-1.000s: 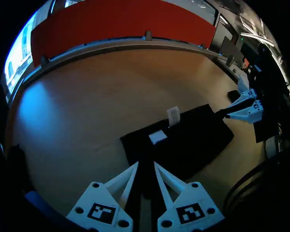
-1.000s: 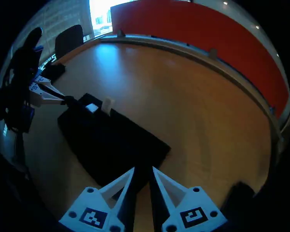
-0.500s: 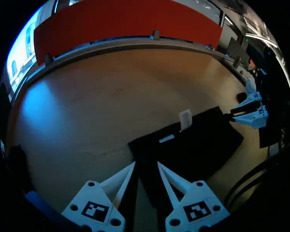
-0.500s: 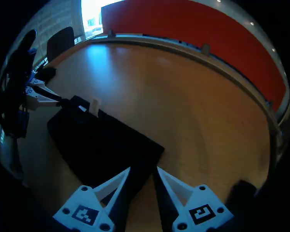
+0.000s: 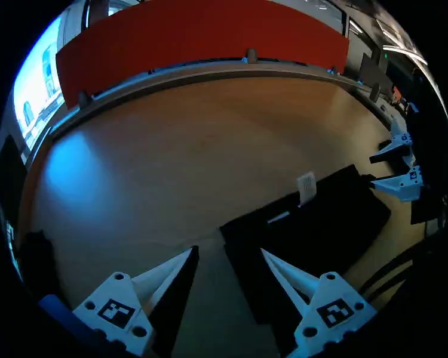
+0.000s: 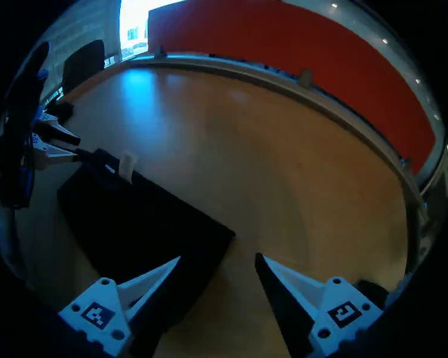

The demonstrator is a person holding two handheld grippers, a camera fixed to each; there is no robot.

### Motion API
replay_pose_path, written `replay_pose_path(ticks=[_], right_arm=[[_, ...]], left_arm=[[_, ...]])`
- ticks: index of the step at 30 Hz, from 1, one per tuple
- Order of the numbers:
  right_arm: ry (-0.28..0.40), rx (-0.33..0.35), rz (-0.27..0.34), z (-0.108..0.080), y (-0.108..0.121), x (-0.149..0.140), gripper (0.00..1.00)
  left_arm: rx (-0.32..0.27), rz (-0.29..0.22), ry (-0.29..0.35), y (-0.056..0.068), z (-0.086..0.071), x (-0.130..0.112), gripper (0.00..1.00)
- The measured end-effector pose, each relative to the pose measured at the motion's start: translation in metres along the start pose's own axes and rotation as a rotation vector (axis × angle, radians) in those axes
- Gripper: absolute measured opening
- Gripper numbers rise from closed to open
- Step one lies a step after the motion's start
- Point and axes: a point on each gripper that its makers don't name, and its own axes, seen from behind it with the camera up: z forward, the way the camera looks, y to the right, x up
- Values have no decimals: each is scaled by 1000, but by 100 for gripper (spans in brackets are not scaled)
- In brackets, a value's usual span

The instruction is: Fold towel

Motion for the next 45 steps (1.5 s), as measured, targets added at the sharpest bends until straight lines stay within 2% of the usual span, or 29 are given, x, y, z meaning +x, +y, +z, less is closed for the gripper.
replay_pose_path(ticks=[3, 7, 16, 20, 39, 45], right_arm=[[6, -13, 1, 0, 4, 2, 97], [18, -31, 3, 1, 9, 7, 100], [54, -42, 2, -3, 12, 15, 100], [56, -39, -1, -6, 11, 14, 100], [77, -13, 28, -46, -15, -12, 100], [79, -13, 37, -51, -19, -16, 100]], left_arm=[[9, -3, -1, -3, 1, 1, 68], [25, -5, 2, -6, 2, 3, 72], [31, -18, 19, -9, -3, 8, 77], [26, -27, 20, -9, -7, 7, 87], [12, -67, 31, 0, -37, -18, 87], [17, -80, 35, 0, -41, -24, 87]])
